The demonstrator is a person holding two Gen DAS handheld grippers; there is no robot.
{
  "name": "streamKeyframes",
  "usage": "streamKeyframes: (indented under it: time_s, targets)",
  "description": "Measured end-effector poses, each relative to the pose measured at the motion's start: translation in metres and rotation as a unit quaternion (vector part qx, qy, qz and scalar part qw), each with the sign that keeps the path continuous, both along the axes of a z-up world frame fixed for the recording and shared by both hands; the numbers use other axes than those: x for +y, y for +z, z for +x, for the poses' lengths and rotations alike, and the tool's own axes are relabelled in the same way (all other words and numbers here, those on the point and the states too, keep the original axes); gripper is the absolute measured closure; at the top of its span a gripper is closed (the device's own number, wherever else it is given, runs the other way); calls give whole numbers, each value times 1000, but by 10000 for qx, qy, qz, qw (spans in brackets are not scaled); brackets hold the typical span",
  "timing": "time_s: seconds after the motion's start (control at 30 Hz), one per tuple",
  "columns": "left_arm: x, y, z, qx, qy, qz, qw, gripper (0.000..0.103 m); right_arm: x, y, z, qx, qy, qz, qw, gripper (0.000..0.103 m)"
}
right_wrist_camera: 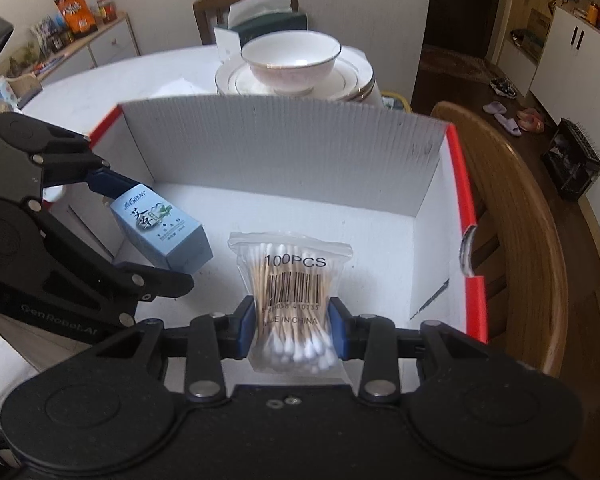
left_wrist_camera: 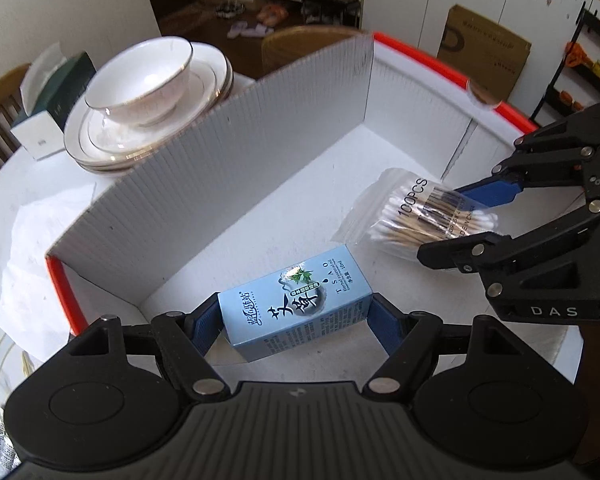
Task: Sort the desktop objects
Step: 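Carry the milk carton and cotton swab bag with both grippers into the red box, then lower both items into the box and open both grippers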
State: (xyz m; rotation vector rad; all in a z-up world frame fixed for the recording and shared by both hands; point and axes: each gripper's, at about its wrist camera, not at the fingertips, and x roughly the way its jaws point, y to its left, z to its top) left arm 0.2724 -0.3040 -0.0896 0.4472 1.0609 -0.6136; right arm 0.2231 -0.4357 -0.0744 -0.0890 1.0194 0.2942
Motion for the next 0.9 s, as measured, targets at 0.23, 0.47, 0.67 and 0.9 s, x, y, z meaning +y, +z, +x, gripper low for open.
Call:
streamKeyframes:
  time_s: [0.23, 0.47, 0.67, 0.9]
  targets:
    - [-1, -15, 5, 356, -12, 189, 9992, 26, 4, -12, 5, 233, 44, -127, 9996, 67]
    - [0, -20, 5, 484, -19, 191, 9986, 26, 5, -19, 6, 374, 72, -177, 9991, 67]
    - [2, -17, 2, 527, 2, 76, 9986, 26, 6, -23, 5, 440, 115, -254, 9986, 65]
    - [7, -9, -7, 468, -31, -56, 9989, 26, 7, -21, 9, 417, 94, -239, 9988, 60]
